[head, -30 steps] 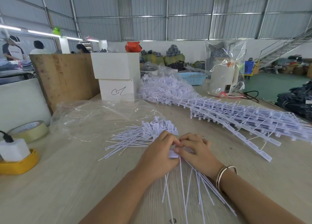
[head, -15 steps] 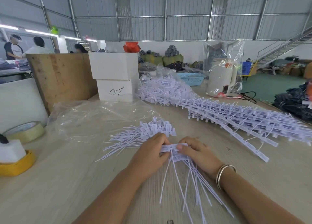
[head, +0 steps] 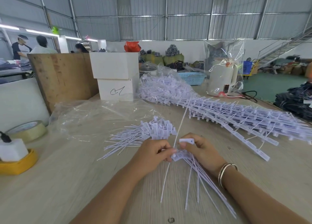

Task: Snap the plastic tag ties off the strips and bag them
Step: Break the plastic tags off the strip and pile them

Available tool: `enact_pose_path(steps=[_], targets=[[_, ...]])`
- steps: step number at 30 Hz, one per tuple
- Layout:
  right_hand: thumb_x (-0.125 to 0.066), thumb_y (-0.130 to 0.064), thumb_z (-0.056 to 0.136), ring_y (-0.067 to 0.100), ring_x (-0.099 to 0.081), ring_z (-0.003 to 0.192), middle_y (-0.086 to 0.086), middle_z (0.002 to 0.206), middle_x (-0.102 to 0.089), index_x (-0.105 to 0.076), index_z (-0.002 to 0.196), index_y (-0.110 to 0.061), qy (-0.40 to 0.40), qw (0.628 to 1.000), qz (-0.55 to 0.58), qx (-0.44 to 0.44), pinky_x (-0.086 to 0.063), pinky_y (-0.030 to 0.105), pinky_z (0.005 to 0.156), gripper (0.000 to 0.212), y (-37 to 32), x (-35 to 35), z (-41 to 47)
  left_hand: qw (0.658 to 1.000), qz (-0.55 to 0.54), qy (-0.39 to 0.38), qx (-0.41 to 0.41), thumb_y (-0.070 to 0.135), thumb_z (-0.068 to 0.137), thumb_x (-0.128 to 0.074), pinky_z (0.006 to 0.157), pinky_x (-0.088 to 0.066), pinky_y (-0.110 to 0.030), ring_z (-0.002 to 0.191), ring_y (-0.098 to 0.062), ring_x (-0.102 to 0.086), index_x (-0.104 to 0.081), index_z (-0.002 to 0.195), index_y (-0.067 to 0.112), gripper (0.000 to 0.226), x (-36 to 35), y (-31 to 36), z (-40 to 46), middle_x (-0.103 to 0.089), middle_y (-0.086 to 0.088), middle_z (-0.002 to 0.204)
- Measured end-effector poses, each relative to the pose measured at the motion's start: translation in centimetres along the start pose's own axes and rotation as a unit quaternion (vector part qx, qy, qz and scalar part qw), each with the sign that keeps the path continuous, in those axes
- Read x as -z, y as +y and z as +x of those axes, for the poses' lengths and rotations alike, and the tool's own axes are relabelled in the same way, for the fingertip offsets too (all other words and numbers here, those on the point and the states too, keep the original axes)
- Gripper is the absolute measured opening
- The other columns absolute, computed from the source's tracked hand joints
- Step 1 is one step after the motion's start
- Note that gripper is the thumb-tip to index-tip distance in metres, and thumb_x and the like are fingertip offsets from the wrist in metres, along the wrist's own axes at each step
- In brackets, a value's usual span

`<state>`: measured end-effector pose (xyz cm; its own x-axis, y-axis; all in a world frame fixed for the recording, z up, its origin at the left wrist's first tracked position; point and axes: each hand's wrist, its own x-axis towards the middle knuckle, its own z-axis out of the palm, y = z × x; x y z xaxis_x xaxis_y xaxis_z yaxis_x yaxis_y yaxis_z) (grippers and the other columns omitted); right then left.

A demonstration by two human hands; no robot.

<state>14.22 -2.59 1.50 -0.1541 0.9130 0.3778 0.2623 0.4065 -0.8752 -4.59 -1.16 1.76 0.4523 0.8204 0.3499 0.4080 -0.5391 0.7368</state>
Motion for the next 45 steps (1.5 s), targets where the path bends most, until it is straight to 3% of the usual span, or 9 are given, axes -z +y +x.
enact_pose_path(steps=[8, 12, 16, 19, 23, 28, 34, 39, 45], targets=[[-0.06, -0.028, 0.089, 0.005, -0.051, 0.061, -0.011, 0.063, -0.055, -0.057, 0.072, -0.023, 0.046, 0.995, -0.072, -0.041, -0.041, 0.023, 0.064, 0.018, 0.5, 0.4, 0.3, 0.997, -0.05, 0.06, 0.003, 0.023, 0.08, -0.073, 0.068, -0.047, -0.012, 0.076, -0.004, -0.064, -0.07, 0.081, 0.036, 0.013, 0.4, -1.0, 0.4, -0.071, 0.016, 0.083], [-0.056, -0.037, 0.09, 0.005, -0.053, 0.079, -0.015, 0.077, -0.056, -0.055, 0.079, -0.035, 0.051, 0.984, -0.157, -0.071, -0.037, 0.031, 0.085, 0.011, 1.0, 0.0, 0.5, 0.997, -0.057, 0.06, 0.001, 0.014, 0.082, -0.07, 0.067, -0.044, -0.006, 0.076, 0.003, -0.062, -0.069, 0.082, 0.035, 0.022, -0.2, -1.0, 0.4, -0.069, 0.019, 0.084], [-0.048, -0.038, 0.094, 0.006, -0.045, 0.107, -0.015, 0.109, -0.052, -0.048, 0.113, -0.037, 0.041, 0.967, -0.231, -0.097, -0.022, 0.027, 0.096, 0.019, 1.3, -0.6, 0.7, 0.99, 0.085, 0.11, 0.006, 0.013, 0.085, -0.065, 0.088, -0.045, -0.025, 0.103, -0.008, -0.057, -0.065, 0.112, 0.022, 0.029, -1.4, -0.9, 0.8, -0.064, 0.008, 0.109], [-0.049, -0.032, 0.095, 0.01, -0.053, 0.09, -0.006, 0.102, -0.053, -0.051, 0.116, -0.025, 0.116, 0.972, -0.183, -0.093, -0.042, 0.025, 0.08, 0.022, 0.2, 0.2, 0.6, 0.971, 0.173, 0.154, 0.055, 0.02, 0.083, -0.066, 0.093, -0.043, -0.028, 0.113, -0.012, -0.05, -0.047, 0.131, 0.024, 0.051, -1.2, -0.7, 1.0, -0.051, 0.006, 0.125], [-0.048, -0.037, 0.094, 0.009, -0.052, 0.064, -0.005, 0.077, -0.055, -0.05, 0.088, -0.023, 0.128, 0.933, -0.311, -0.129, -0.035, 0.024, 0.053, 0.015, -1.4, 2.5, 0.3, 0.946, 0.244, 0.148, 0.153, 0.042, 0.084, -0.062, 0.063, -0.043, -0.029, 0.079, -0.014, -0.058, -0.046, 0.096, 0.027, 0.024, -0.2, -0.2, 0.4, -0.058, 0.01, 0.088], [-0.037, -0.047, 0.093, 0.012, -0.054, 0.062, -0.005, 0.065, -0.055, -0.052, 0.062, -0.022, -0.091, 0.829, -0.485, -0.262, -0.045, 0.028, 0.068, 0.042, -2.5, 3.6, -0.9, 0.94, 0.299, 0.034, 0.159, 0.041, 0.095, -0.037, 0.052, -0.035, -0.024, 0.053, -0.015, -0.046, -0.045, 0.059, 0.018, 0.043, -0.6, 0.3, 0.0, -0.046, 0.003, 0.058], [-0.04, -0.013, 0.094, 0.021, -0.052, 0.08, 0.01, 0.085, -0.056, -0.049, 0.067, -0.014, -0.191, 0.867, -0.417, -0.195, -0.033, 0.026, 0.062, 0.028, -3.1, -0.3, -0.6, 0.951, 0.29, 0.004, 0.11, 0.055, 0.094, -0.031, 0.058, -0.033, -0.028, 0.062, -0.015, -0.044, -0.04, 0.067, 0.022, 0.043, -2.3, 0.7, 0.1, -0.041, 0.007, 0.064], [-0.046, 0.0, 0.083, 0.009, -0.048, 0.064, -0.005, 0.061, -0.051, -0.051, 0.052, -0.024, -0.153, 0.928, -0.274, -0.202, -0.036, 0.019, 0.063, 0.039, -3.0, -0.9, -0.6, 0.973, 0.199, -0.059, 0.099, 0.069, 0.082, -0.043, 0.056, -0.035, -0.025, 0.065, 0.0, -0.047, -0.051, 0.072, 0.034, 0.036, -1.1, 0.7, 0.0, -0.052, 0.013, 0.072], [-0.048, -0.002, 0.08, -0.001, -0.05, 0.072, -0.023, 0.067, -0.051, -0.072, 0.102, -0.02, -0.185, 0.932, -0.26, -0.17, -0.041, 0.015, 0.073, 0.037, -2.7, -0.9, -0.9, 0.953, 0.252, -0.126, 0.108, 0.066, 0.068, -0.063, 0.084, -0.047, -0.034, 0.098, -0.012, -0.053, -0.055, 0.107, 0.033, 0.052, -0.8, 1.0, -0.4, -0.053, 0.01, 0.102]])
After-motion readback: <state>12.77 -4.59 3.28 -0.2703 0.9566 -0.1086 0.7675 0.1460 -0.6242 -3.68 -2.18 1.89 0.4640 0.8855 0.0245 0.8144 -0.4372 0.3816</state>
